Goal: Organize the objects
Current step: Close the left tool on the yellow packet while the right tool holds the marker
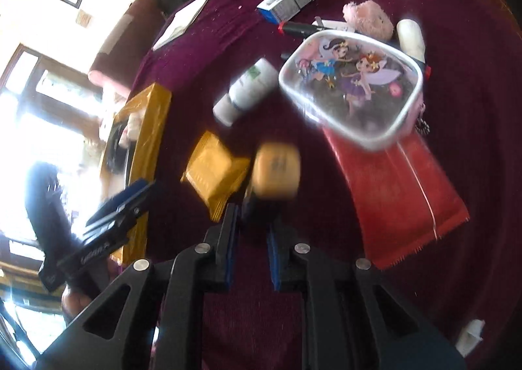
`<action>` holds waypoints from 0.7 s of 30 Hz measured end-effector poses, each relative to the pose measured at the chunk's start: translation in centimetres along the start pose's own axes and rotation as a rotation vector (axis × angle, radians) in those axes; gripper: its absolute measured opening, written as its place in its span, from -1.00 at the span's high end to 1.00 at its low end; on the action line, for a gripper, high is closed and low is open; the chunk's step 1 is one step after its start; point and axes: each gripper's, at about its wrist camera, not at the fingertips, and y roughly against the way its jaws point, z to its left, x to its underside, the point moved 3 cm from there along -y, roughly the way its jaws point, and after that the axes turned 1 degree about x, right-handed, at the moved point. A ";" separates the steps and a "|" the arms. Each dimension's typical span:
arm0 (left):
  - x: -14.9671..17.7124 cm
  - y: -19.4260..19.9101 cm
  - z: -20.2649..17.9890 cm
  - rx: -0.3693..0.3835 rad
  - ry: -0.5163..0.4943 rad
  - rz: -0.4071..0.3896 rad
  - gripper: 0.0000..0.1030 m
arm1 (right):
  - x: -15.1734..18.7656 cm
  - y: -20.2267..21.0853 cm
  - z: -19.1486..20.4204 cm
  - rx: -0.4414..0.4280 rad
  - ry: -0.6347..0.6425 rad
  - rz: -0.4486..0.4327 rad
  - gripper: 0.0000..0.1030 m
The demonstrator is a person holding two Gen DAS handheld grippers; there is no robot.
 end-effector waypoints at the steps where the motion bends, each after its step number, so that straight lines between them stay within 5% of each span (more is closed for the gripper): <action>1: -0.1 -0.4 0.0 -0.005 0.014 0.011 -0.33 | -0.2 -0.3 0.0 0.009 0.002 -0.016 0.73; 11: -0.3 -2.4 0.7 -0.089 0.147 0.054 -0.33 | 0.2 -5.2 2.0 0.199 0.106 -0.112 0.73; 17: -1.2 -1.9 0.3 -0.214 0.095 -0.083 -0.34 | 1.1 -4.1 -0.2 0.115 0.056 -0.111 0.75; 21: -2.2 -4.0 -0.3 -0.291 -0.027 -0.006 -0.34 | 1.5 -3.5 -1.2 0.063 0.028 -0.106 0.77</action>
